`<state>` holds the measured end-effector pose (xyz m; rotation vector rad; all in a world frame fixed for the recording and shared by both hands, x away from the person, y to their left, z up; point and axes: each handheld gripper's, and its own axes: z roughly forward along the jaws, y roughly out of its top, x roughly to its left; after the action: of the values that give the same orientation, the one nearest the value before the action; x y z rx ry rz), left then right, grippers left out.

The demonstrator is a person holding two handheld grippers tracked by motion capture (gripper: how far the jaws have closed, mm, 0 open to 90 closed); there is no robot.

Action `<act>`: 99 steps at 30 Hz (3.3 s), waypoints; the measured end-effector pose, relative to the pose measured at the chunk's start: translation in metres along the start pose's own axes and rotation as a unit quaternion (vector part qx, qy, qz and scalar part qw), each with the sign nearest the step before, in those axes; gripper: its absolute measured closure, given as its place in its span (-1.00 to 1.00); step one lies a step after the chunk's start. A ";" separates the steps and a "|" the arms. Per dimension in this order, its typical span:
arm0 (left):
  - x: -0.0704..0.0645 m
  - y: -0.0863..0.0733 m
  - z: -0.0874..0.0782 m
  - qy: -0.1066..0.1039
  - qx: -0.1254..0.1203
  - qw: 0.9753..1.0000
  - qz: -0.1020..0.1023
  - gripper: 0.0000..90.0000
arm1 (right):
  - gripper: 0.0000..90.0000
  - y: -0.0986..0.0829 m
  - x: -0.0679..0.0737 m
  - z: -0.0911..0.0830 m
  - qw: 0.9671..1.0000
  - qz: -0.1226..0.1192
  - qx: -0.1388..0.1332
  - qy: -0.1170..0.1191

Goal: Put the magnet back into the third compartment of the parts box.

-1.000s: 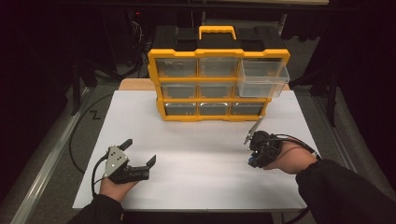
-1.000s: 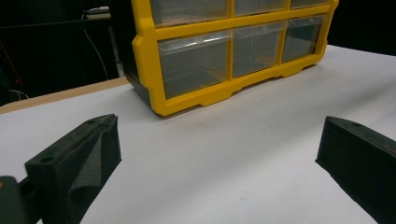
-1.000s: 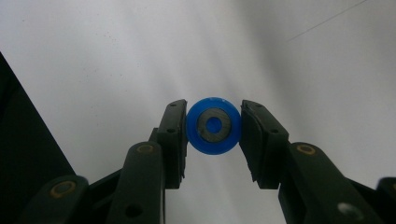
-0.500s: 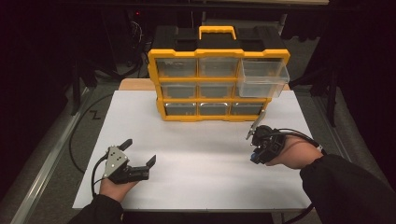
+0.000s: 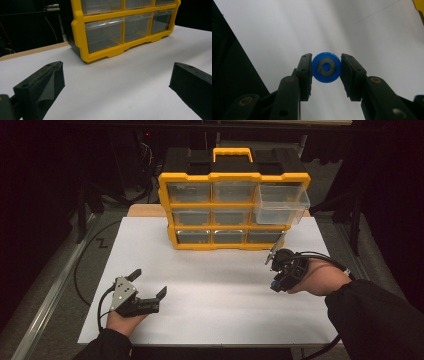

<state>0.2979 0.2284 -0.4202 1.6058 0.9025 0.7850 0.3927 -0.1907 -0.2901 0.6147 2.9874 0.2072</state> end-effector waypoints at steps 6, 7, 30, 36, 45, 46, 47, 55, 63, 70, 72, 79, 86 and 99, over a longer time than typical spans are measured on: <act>0.000 0.000 0.001 0.000 -0.002 1.000 0.000 -0.99 | 0.44 0.004 -0.001 -0.007 1.000 -0.002 0.004 -0.001; 0.000 0.000 0.001 0.000 -0.002 1.000 0.001 -0.99 | 0.44 0.005 -0.002 -0.009 1.000 -0.002 0.006 -0.002; 0.000 0.000 0.000 -0.003 -0.003 1.000 0.004 -0.99 | 0.44 0.021 -0.008 -0.044 1.000 -0.010 0.012 -0.009; 0.000 0.000 0.000 -0.003 -0.003 1.000 0.003 -0.99 | 0.44 0.026 -0.009 -0.054 1.000 -0.016 0.016 -0.010; 0.001 -0.001 -0.001 -0.002 -0.004 1.000 -0.001 -0.99 | 0.44 0.028 -0.014 -0.064 1.000 -0.013 0.022 -0.014; 0.001 -0.001 -0.001 -0.002 -0.003 1.000 -0.001 -0.99 | 0.44 0.028 -0.015 -0.066 1.000 -0.013 0.024 -0.015; 0.001 -0.001 -0.001 -0.001 -0.004 1.000 -0.001 -0.99 | 0.44 0.029 -0.015 -0.068 1.000 -0.013 0.023 -0.015; 0.002 -0.001 -0.002 -0.001 -0.004 1.000 -0.003 -0.99 | 0.44 0.032 -0.019 -0.081 0.999 -0.014 0.026 -0.012; 0.002 -0.001 -0.001 -0.002 -0.004 1.000 -0.003 -0.99 | 0.44 0.037 -0.020 -0.093 0.999 -0.015 0.032 -0.010; 0.003 -0.002 -0.001 -0.001 -0.004 1.000 -0.004 -0.99 | 0.44 0.042 -0.023 -0.106 0.999 -0.018 0.034 -0.020; 0.003 -0.002 -0.001 -0.002 -0.002 1.000 -0.003 -0.99 | 0.44 0.043 -0.024 -0.111 0.999 -0.017 0.034 -0.023; 0.003 -0.002 -0.001 -0.003 -0.002 1.000 -0.004 -0.99 | 0.44 0.047 -0.030 -0.128 0.999 -0.012 0.033 -0.026; 0.003 -0.001 -0.001 -0.002 -0.003 1.000 -0.004 -0.99 | 0.44 0.052 -0.034 -0.141 0.999 -0.011 0.032 -0.030; 0.003 -0.001 -0.002 -0.001 -0.003 1.000 -0.003 -0.99 | 0.44 0.061 -0.041 -0.159 0.999 -0.006 0.036 -0.038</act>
<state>0.2976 0.2315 -0.4212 1.5977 0.9026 0.7811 0.4358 -0.1702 -0.1217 0.5976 2.9361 0.0746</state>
